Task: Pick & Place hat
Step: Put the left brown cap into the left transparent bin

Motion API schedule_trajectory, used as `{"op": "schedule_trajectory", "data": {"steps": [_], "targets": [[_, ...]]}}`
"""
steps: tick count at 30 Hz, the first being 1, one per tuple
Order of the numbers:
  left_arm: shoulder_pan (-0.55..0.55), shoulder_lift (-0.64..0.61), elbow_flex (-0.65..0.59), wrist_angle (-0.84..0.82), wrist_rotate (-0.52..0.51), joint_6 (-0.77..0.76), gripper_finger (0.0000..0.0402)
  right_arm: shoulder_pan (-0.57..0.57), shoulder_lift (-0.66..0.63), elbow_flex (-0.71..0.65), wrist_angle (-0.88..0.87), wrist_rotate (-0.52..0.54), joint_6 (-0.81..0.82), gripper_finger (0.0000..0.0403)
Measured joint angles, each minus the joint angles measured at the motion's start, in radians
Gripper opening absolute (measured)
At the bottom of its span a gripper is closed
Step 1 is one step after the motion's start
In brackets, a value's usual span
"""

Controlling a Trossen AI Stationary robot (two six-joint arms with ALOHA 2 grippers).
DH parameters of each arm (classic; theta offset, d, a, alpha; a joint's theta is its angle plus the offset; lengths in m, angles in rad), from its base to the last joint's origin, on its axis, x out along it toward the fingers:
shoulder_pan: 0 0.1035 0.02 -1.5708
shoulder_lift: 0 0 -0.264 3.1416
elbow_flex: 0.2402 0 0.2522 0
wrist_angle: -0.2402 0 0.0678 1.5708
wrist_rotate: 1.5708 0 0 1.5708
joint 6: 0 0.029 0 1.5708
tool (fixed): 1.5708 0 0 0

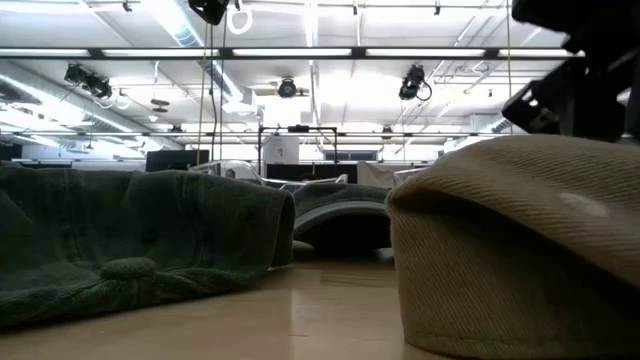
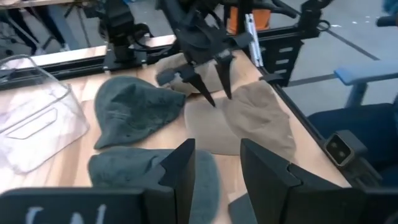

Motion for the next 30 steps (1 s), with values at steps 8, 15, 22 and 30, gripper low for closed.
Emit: {"op": "schedule_trajectory", "data": {"steps": [8, 15, 22, 30], "targets": [[0.001, 0.0, 0.0, -0.001, -0.014, -0.005, 0.013, 0.04, 0.068, 0.0, 0.092, 0.014, 0.01, 0.0157], [0.002, 0.0, 0.0, -0.003, -0.014, -0.026, 0.013, 0.043, 0.0, -0.001, 0.092, 0.001, 0.034, 0.0157], [0.003, 0.0, 0.0, -0.006, -0.014, -0.027, 0.013, 0.099, 0.023, 0.0, 0.127, 0.014, -0.081, 0.0157], [0.003, 0.0, 0.0, -0.014, -0.014, -0.026, 0.013, 0.108, 0.133, 0.002, 0.179, 0.13, -0.112, 0.0157]]}}
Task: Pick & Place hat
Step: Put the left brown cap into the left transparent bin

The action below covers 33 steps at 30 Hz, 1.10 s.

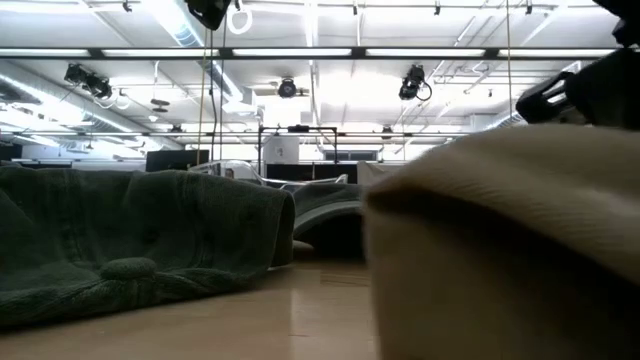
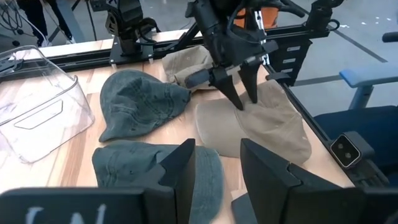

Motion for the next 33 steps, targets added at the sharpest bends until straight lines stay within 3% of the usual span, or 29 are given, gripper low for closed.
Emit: {"op": "schedule_trajectory", "data": {"steps": [7, 14, 18, 23, 29, 33], "targets": [[0.0, 0.0, 0.0, -0.001, 0.0, 0.0, 0.013, -0.004, 0.01, 0.0, -0.082, 0.149, -0.118, 0.0128], [0.0, 0.0, 0.0, -0.001, 0.0, 0.001, 0.013, -0.048, 0.009, 0.0, -0.112, 0.105, -0.163, 0.0012], [0.0, 0.0, 0.0, 0.006, 0.0, 0.0, 0.013, -0.066, -0.019, 0.006, -0.1, 0.038, -0.181, 0.0013], [0.004, 0.0, 0.0, 0.023, 0.001, -0.034, 0.013, -0.076, -0.11, 0.123, -0.268, 0.023, -0.246, 0.0005], [0.026, 0.0, 0.0, 0.053, 0.0, -0.092, 0.013, -0.094, -0.162, 0.318, -0.57, 0.203, -0.371, 0.0003], [0.062, 0.0, 0.0, 0.114, -0.003, -0.094, 0.013, -0.144, -0.161, 0.357, -0.624, 0.318, -0.544, 0.0003]]}}
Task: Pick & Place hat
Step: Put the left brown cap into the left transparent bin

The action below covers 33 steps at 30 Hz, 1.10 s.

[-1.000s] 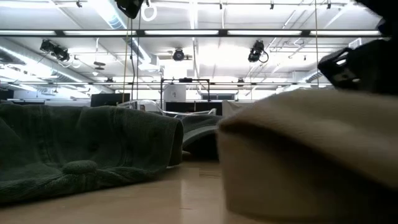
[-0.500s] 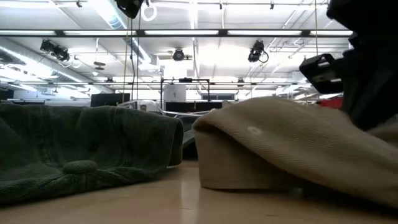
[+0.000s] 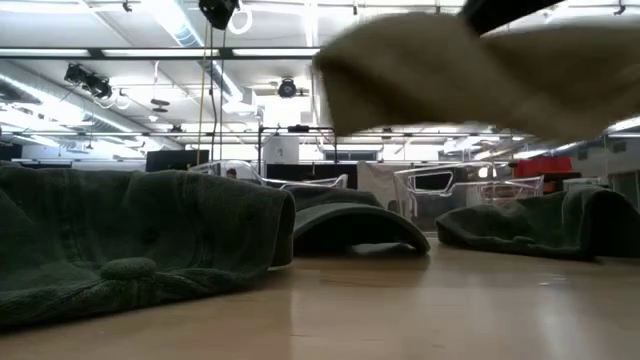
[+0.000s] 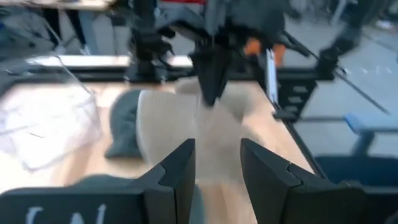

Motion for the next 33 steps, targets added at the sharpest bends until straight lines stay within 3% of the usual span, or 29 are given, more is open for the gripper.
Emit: {"op": "schedule_trajectory", "data": {"steps": [11, 16, 23, 29, 33], "targets": [[0.148, 0.0, 0.0, 0.015, -0.024, 0.183, 0.0134, -0.265, 0.001, 0.0, 0.107, 0.073, -0.221, 0.0002], [0.22, 0.002, 0.0, 0.012, -0.024, 0.231, 0.0179, -0.344, 0.001, 0.0, 0.189, 0.072, -0.266, 0.0002], [0.295, 0.098, 0.001, 0.053, -0.024, 0.226, 0.0253, -0.419, 0.001, 0.0, 0.246, 0.068, -0.305, 0.0002], [0.308, 0.226, 0.0, 0.243, -0.024, 0.226, 0.0263, -0.441, 0.001, 0.0, 0.297, 0.058, -0.347, 0.0002], [0.319, 0.259, 0.0, 0.277, -0.069, 0.225, 0.0263, -0.437, 0.001, 0.0, 0.297, 0.057, -0.342, 0.0002]]}}
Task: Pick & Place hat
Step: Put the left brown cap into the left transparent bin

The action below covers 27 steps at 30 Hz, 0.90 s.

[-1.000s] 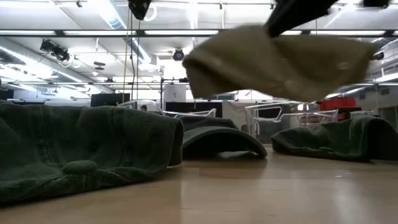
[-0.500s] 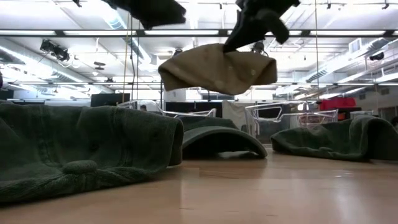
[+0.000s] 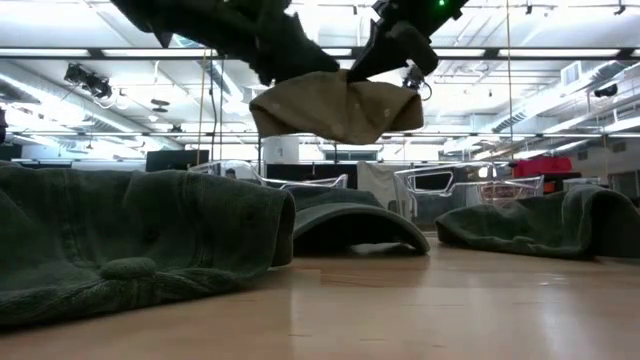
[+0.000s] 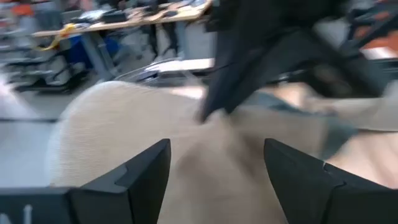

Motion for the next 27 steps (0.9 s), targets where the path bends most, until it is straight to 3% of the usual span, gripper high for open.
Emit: {"op": "schedule_trajectory", "data": {"steps": [4, 7, 11, 16, 21, 24, 27], "targets": [[0.021, 0.02, 0.0, -0.009, -0.038, -0.001, 0.025, 0.012, 0.0, 0.0, 0.015, 0.001, 0.004, 0.0002], [0.028, 0.02, 0.0, -0.033, -0.039, -0.001, 0.0219, 0.021, 0.0, 0.0, 0.018, 0.0, 0.023, 0.0002], [0.026, 0.02, 0.0, -0.044, -0.039, -0.001, 0.0139, 0.021, 0.0, 0.0, -0.006, 0.001, 0.069, 0.0005], [0.028, 0.02, 0.0, -0.055, -0.045, 0.0, 0.0018, 0.019, 0.0, 0.002, -0.02, 0.0, 0.144, 0.0041], [0.027, 0.001, 0.0, -0.067, -0.176, 0.033, 0.0006, 0.024, 0.0, 0.002, -0.09, 0.002, 0.217, 0.0091], [0.039, -0.044, 0.0, -0.082, -0.254, 0.158, 0.0006, 0.037, 0.0, 0.002, -0.153, 0.0, 0.273, 0.0118], [0.066, -0.108, 0.0, -0.143, -0.261, 0.279, 0.0005, 0.05, 0.0, 0.002, -0.203, 0.0, 0.321, 0.0138]]}}
